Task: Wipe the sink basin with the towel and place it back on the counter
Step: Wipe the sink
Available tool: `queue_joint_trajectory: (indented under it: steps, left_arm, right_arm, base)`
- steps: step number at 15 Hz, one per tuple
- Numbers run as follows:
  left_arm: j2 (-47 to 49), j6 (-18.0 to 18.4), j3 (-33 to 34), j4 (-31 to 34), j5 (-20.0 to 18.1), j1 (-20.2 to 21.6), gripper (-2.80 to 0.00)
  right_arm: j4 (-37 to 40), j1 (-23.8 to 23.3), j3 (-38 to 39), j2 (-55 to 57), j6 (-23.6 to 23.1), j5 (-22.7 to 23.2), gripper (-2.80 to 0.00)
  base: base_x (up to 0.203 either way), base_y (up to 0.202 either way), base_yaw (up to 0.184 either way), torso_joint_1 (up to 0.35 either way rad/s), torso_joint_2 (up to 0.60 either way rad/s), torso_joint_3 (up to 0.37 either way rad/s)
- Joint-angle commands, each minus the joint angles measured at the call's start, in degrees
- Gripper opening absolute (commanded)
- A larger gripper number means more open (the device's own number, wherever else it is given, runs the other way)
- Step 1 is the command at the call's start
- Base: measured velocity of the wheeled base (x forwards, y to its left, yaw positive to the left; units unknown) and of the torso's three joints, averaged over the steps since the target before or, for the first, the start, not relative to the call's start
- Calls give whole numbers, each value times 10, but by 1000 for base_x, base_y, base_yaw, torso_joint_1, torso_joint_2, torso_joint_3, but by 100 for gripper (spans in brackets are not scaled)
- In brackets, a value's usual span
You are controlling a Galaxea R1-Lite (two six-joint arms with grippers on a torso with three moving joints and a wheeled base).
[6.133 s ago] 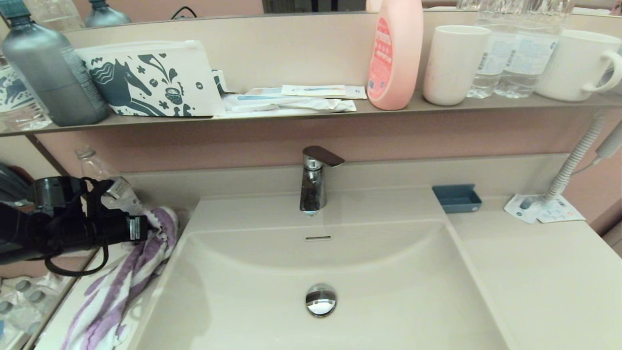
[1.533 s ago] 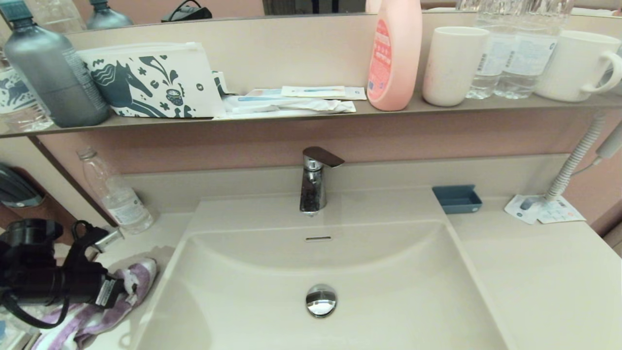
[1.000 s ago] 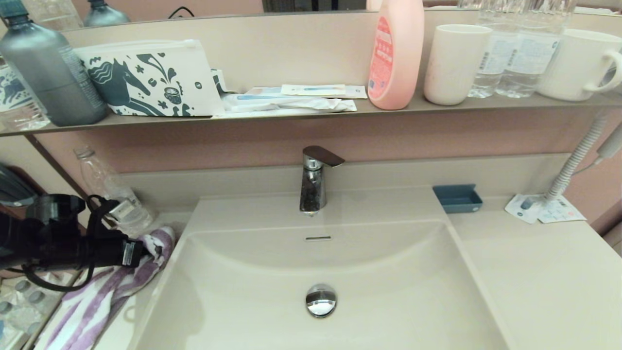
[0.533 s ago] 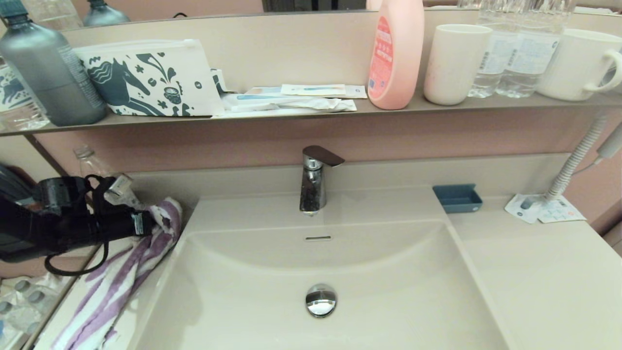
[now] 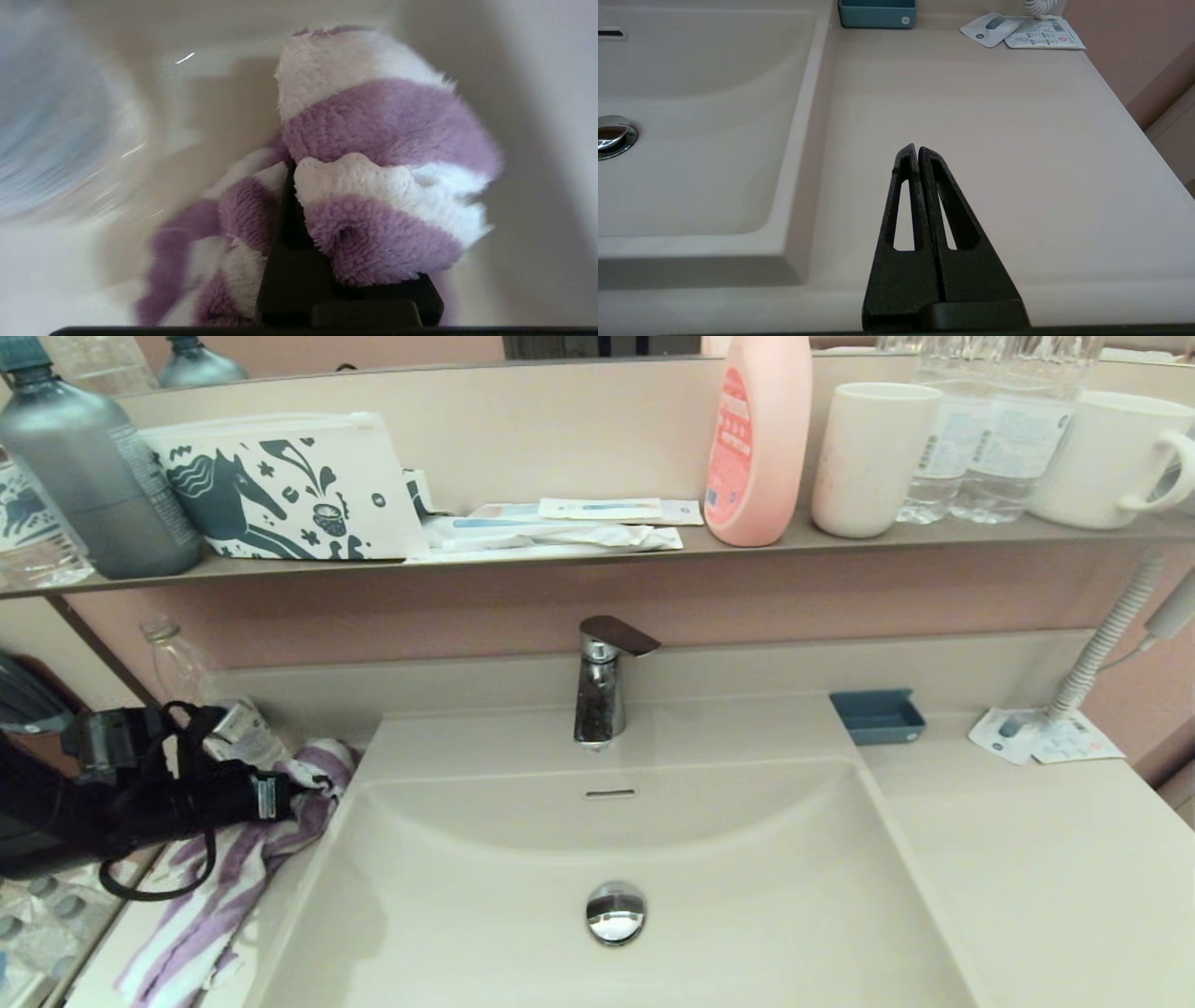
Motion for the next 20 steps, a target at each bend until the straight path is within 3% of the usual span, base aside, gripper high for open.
queue_joint_trajectory:
  steps: [1,6,9,14,17,20]
  left_arm:
    - [-4,24,12,2,35,10,-280]
    - [-21,98,74,17,87,57,-280]
    - [-71,146,104,123,148,78,-280]
    - [-157,154,163,197,216,87,-280]
    - [-191,195,200,247,306,85,-280]
    - [-201,197,186,247,313,76,-280]
  right_arm:
    - [0,0,0,0,0,0,-280]
    - [0,1,0,0,0,0,-280]
    - [0,0,0,0,0,0,-280]
    - [0,0,0,0,0,0,-280]
    - [0,1,0,0,0,0,-280]
    - [0,0,0,0,0,0,-280]
  base:
    - [0,0,0,0,0,0]
    - [0,0,0,0,0,0]
    - [0,0,0,0,0,0]
    - [0,0,0,0,0,0]
    - [0,0,0,0,0,0]
    - [0,0,0,0,0,0]
